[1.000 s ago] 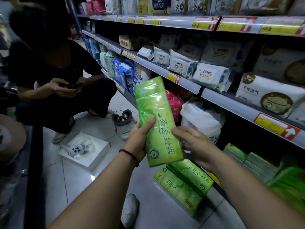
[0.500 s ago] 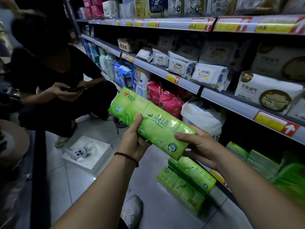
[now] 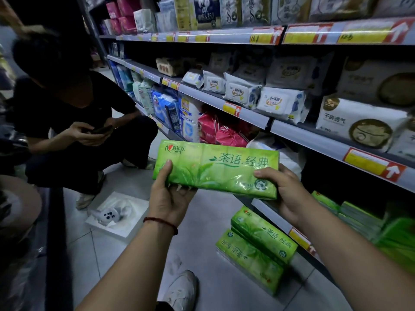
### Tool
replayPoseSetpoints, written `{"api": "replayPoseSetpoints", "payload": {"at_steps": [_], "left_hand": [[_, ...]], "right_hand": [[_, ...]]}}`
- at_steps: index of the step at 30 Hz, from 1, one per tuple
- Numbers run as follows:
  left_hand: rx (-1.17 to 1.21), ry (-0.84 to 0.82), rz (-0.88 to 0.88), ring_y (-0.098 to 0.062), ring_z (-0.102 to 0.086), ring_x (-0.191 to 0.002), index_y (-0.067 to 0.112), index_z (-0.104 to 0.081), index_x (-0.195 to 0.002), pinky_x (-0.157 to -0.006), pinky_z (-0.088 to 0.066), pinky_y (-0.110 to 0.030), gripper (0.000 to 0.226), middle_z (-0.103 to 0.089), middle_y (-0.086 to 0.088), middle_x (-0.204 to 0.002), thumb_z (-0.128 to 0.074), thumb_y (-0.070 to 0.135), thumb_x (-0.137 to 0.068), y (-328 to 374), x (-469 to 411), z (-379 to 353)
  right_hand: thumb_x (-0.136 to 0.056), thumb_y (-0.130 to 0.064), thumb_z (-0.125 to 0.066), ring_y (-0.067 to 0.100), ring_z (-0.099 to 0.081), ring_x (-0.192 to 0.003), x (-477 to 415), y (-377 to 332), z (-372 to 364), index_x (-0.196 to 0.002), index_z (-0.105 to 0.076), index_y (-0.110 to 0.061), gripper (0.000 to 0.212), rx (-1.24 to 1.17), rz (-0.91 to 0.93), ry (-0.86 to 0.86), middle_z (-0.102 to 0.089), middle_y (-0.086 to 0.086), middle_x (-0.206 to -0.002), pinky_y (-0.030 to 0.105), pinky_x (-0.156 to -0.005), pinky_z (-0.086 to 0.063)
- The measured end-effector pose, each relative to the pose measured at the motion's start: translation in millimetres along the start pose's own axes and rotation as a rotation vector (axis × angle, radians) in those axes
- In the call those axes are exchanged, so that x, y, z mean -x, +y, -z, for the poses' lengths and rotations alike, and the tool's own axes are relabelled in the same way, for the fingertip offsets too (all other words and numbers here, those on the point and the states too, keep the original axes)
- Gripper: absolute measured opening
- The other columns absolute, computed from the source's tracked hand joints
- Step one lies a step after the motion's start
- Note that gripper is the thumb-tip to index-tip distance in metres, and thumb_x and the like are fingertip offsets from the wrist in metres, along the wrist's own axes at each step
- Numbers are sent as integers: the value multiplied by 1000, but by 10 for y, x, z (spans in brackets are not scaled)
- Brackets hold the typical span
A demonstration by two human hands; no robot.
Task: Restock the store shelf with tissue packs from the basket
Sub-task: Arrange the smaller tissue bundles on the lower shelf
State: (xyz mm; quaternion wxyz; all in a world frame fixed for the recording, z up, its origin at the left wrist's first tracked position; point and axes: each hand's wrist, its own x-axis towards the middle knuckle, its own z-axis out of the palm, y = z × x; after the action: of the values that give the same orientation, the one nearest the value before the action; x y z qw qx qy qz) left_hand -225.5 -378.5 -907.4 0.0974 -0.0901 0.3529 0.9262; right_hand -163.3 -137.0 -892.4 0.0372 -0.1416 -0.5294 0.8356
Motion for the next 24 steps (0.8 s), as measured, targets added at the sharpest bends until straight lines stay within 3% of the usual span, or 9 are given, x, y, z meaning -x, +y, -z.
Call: {"api": "replayPoseSetpoints", "payload": {"at_steps": [3, 6, 8, 13, 24], "left_hand": [[-28, 6, -7, -24, -71, -101, 19, -70, -112, -93, -55, -44, 22, -78, -4, -106, -62, 32, -96, 45, 6, 38], [-55, 0, -43, -20, -77, -88, 19, -70, -110, -95, -54, -44, 19, -80, -3, -98, -60, 30, -99, 69, 22, 24], [-53, 0, -61, -19, -78, -84, 17, -69, -112, -94, -55, -44, 20, -80, -3, -97, -57, 29, -101, 74, 25, 30], [-47, 23, -49, -25, -77, -90, 12, -69, -115, -80, -64, -44, 24, -79, -9, -105, -59, 28, -100, 99, 27, 114], [-38, 25, 0, -29, -75, -101, 13, -67, -125, -77, -64, -44, 32, -74, -12, -122, -63, 26, -96, 135, 74, 97]], "right_hand": [[-77, -6, -79, 35, -70, -91, -8, -20, 7, -118, -68, -6, 42, -31, 22, 35, -73, 24, -109, 49, -81, -60], [-65, -17, -85, 32, -73, -91, -6, -41, -13, -118, -69, -6, 56, -95, 26, 33, -76, 19, -107, 43, -73, -61], [-67, -20, -85, 31, -74, -90, 3, -41, -24, -122, -66, -4, 60, -88, 5, 20, -77, 17, -106, 44, -75, -61], [-82, -11, -83, 37, -76, -93, 42, 59, -25, -130, -60, -9, 54, 136, -67, -51, -78, 17, -108, 51, -94, -60], [-81, 0, -80, 37, -77, -91, 24, 39, -17, -125, -61, -8, 49, 82, -20, -11, -79, 18, -102, 50, -93, -60]]}}
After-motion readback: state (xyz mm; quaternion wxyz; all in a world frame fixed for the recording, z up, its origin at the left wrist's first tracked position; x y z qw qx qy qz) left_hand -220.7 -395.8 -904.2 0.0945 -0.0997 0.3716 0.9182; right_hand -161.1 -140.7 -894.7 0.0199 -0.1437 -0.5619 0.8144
